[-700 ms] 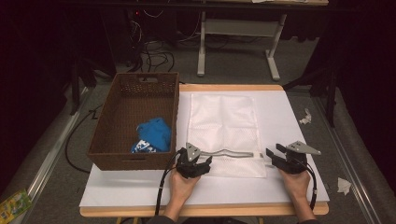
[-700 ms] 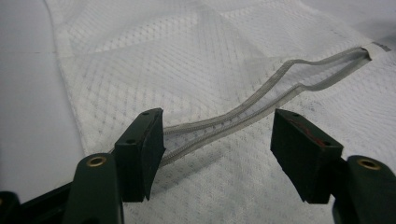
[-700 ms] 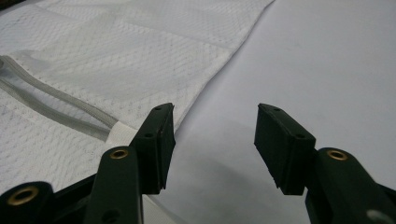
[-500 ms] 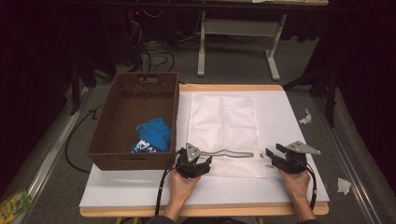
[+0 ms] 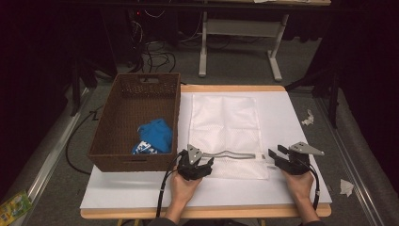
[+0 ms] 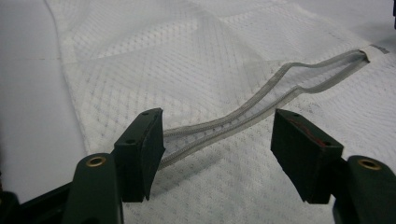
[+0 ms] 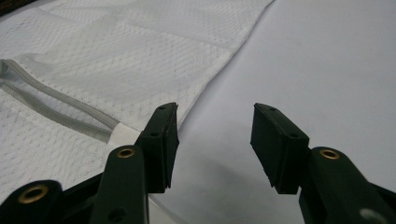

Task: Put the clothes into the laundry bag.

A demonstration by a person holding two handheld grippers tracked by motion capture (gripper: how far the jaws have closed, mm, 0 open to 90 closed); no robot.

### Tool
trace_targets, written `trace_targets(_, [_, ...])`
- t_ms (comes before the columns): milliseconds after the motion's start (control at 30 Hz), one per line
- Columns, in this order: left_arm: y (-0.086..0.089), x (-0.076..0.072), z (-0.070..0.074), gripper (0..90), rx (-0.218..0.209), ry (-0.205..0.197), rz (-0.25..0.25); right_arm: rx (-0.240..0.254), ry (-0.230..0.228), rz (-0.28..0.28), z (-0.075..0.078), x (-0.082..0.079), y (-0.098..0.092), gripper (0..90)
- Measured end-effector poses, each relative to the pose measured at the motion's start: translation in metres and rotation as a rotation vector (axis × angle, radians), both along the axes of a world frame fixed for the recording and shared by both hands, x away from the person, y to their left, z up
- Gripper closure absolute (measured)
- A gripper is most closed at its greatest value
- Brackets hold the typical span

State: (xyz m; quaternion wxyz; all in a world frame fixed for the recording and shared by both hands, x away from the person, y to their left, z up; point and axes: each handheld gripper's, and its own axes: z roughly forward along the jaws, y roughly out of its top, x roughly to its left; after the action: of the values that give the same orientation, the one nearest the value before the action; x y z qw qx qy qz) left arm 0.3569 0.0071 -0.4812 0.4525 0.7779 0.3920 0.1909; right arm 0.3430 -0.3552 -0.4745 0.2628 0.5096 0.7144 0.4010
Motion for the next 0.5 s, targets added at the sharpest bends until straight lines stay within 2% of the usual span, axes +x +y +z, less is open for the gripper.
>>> trace_targets(267, [0.000,0.001,0.000,34.8,0.000,0.005,0.000,0.019,0.001,-0.013,0.002,0.000,-0.001,50.5])
trace_targets(367, [0.000,0.001,0.000,34.9,-0.004,0.006,0.001,0.016,0.008,0.001,0.004,0.000,-0.001,50.8])
trace_targets(500, [0.000,0.001,0.000,35.0,-0.001,0.005,-0.002,0.001,0.024,0.044,0.011,0.002,0.004,49.9])
